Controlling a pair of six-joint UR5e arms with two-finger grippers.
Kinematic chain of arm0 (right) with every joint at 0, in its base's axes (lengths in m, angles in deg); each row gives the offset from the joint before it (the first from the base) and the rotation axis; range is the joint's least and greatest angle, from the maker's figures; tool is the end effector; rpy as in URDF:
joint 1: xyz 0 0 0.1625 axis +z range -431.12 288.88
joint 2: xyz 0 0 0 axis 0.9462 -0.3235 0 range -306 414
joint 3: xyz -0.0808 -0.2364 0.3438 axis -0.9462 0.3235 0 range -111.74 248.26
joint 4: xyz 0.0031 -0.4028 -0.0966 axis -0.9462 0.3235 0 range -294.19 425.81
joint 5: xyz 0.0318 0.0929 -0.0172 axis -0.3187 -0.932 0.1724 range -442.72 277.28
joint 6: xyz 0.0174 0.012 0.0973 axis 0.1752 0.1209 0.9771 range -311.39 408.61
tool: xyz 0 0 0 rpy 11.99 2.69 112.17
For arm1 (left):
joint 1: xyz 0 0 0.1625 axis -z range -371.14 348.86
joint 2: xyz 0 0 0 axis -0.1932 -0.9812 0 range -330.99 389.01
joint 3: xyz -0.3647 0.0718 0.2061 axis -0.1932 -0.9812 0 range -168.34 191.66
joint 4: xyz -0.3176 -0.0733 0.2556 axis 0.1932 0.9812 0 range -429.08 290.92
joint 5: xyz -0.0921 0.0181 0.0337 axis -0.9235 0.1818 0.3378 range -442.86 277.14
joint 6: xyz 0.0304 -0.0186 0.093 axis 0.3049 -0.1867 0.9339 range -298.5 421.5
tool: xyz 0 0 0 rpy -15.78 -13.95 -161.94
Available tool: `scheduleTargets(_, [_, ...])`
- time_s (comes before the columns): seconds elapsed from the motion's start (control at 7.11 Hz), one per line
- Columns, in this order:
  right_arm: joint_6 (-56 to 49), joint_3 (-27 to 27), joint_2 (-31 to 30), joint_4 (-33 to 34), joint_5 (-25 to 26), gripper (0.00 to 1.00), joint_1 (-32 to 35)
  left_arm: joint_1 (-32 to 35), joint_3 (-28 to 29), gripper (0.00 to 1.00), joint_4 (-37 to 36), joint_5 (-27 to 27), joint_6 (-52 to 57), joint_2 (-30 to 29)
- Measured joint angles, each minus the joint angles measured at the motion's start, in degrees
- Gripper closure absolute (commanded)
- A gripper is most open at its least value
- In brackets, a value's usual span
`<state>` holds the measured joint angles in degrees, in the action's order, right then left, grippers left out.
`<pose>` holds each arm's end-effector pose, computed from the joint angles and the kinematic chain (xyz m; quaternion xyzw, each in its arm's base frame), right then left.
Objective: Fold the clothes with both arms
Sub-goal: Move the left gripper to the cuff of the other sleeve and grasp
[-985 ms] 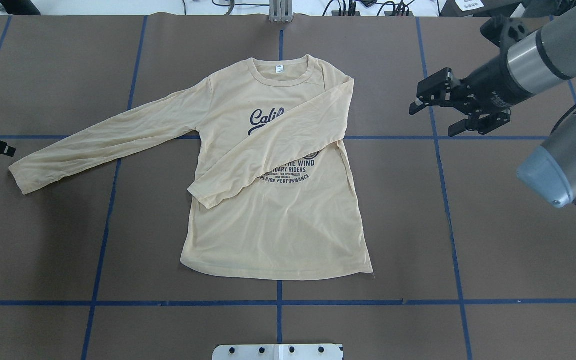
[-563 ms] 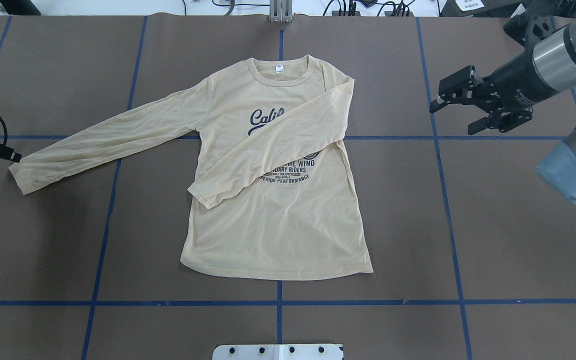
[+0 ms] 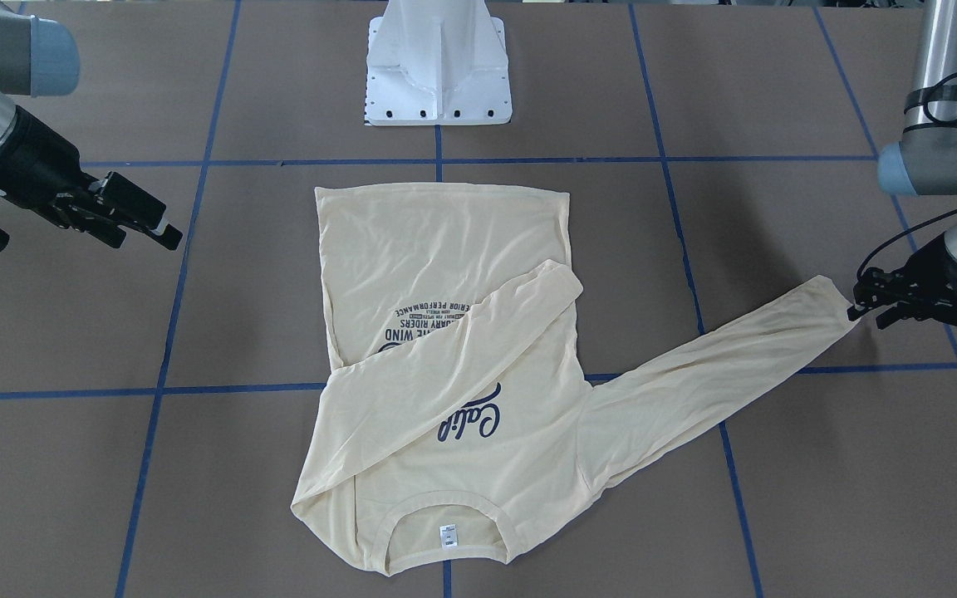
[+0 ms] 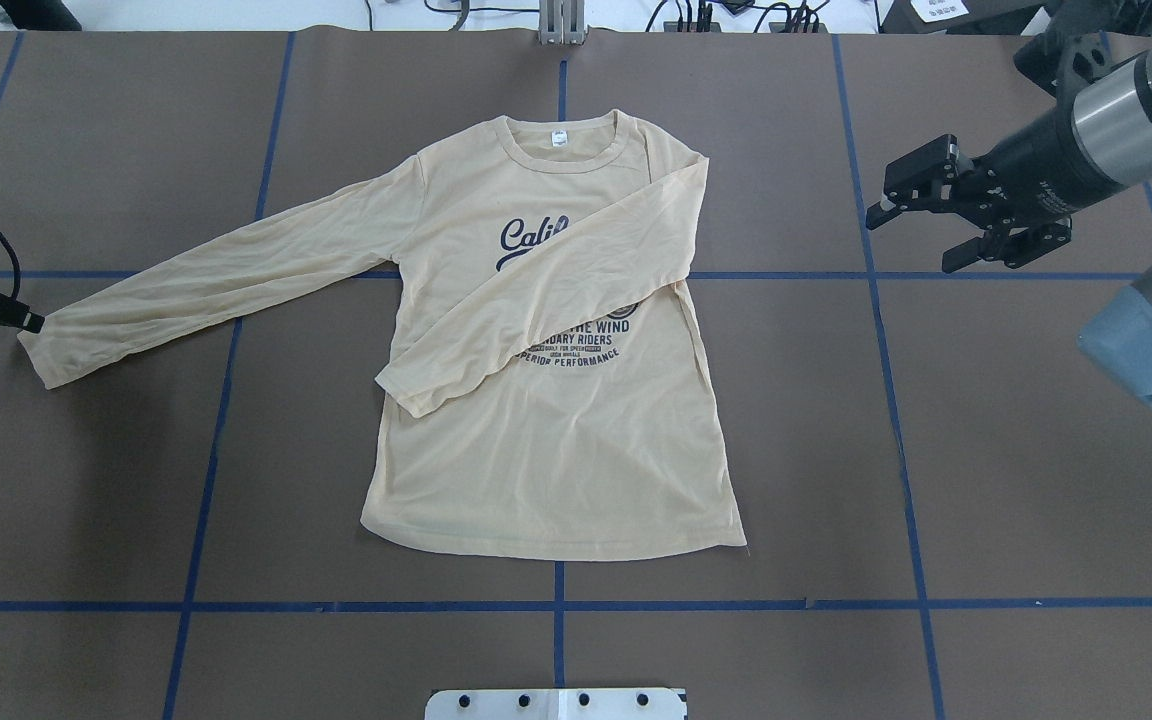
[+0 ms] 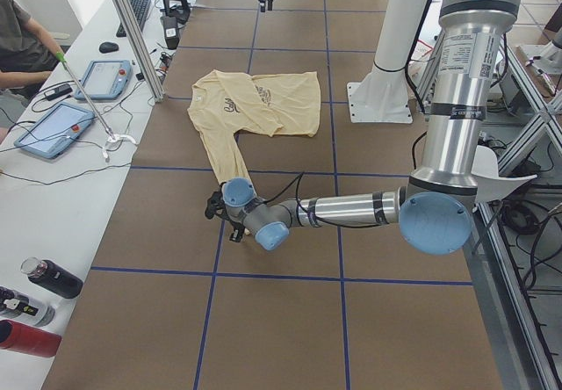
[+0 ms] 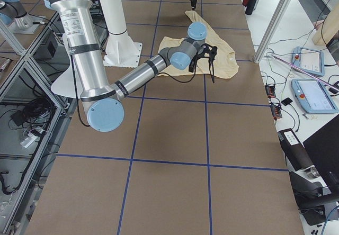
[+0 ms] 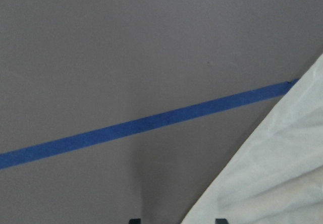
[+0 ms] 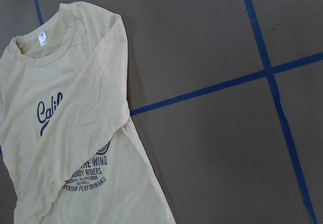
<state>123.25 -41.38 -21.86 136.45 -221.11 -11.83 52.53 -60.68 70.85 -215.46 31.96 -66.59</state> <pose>-0.2264 -0.4966 0.3165 -0.0441 -0.5467 0.1352 0.8251 0.1843 -0.5210 0.6641 0.1061 0.4452 0.0931 0.8842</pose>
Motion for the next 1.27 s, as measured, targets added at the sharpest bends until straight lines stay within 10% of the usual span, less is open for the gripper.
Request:
scheduleTargets(0.28, [-0.1,0.2,0.0,0.0,-0.2,0.00,0.0,-0.7,0.1,0.66,-0.3,0.0,0.0,0.1])
scheduleTargets(0.42, [-0.1,0.2,0.0,0.0,-0.3,0.00,0.0,-0.8,0.2,1.00,-0.4,0.0,-0.1,0.1])
scheduleTargets(1.27, [-0.5,0.1,-0.3,0.1,-1.2,0.00,1.6,-0.4,-8.3,1.00,-6.6,-6.4,-1.5,-1.5])
